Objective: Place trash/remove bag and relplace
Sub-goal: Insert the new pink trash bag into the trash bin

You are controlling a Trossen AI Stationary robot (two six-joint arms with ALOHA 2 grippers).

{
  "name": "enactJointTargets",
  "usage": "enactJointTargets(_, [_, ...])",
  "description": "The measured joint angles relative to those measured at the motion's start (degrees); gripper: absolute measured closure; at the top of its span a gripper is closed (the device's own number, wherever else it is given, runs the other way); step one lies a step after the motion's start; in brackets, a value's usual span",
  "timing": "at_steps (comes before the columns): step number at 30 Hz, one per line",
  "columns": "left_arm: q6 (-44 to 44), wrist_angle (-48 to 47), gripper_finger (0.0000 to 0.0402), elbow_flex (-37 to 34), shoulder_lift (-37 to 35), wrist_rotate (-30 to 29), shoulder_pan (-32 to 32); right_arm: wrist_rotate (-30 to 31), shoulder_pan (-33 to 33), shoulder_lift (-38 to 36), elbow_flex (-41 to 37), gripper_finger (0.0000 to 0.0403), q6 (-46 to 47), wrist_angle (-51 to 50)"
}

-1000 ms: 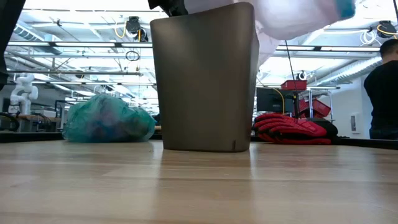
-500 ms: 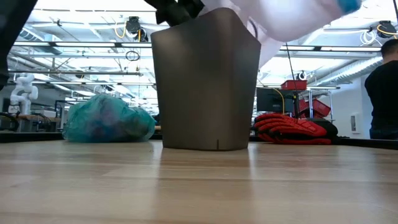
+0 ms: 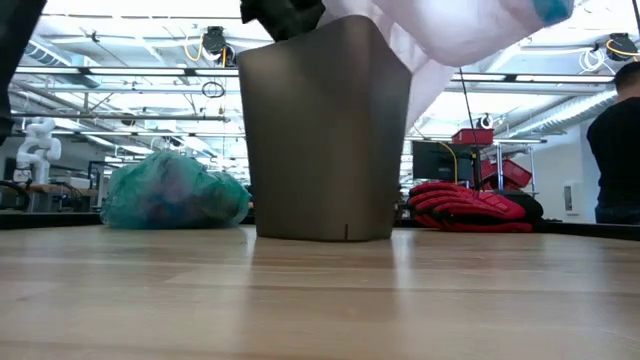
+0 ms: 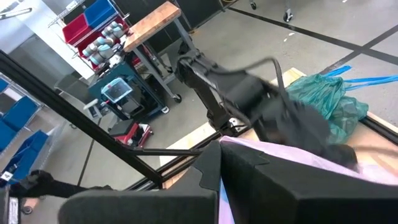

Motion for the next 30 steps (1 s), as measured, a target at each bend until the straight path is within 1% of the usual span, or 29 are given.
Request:
enactJointTargets(3, [-1.93,-1.24,0.0402,0.0,-2.91,-0.67,1.58,-0.19,0.01,0.0,0.0,0.0403,-0.52,0.0])
enactJointTargets(9, [-2.08,-2.2,0.0402,0.0,-9.17,-2.08,4.61,-1.2,0.0,0.0,0.0,0.0403,-2.95,-0.35])
enactJointTargets(12, [-2.12,-2.25,0.0402,-0.02,-11.91,-2.1,6.38,-5.3,0.03,0.0,0.0,0.0403,-5.3,-1.1])
enactJointTargets(15, [-3.27,-1.05,0.0402,-0.02,-14.21,-2.09,9.25,-10.09,0.76,0.12,0.01,0.0403,-9.94,-1.14])
enactJointTargets(18, [-6.49,0.1,0.0402,0.02,-14.4,-1.7,12.79,-12.11,1.54,0.36,0.02,0.0403,-14.85,-1.6])
enactJointTargets(21, [-6.56,1.42,0.0402,-0.02,-13.97,-1.08,15.81,-13.44,2.28,0.87,0.04,0.0403,-18.15,-2.02])
enactJointTargets(27, [-9.3,12.52,0.0402,-0.02,-13.28,1.57,21.59,-14.46,2.8,2.5,0.04,0.0403,-18.96,-3.74])
enactJointTargets(29, [-9.6,14.17,0.0402,0.0,-12.48,1.93,22.88,-14.47,2.78,2.74,0.04,0.0403,-18.96,-4.0])
enactJointTargets(30, [-9.72,14.05,0.0402,0.0,-11.9,3.05,23.43,-14.45,2.78,2.82,0.04,0.0403,-18.96,-4.05])
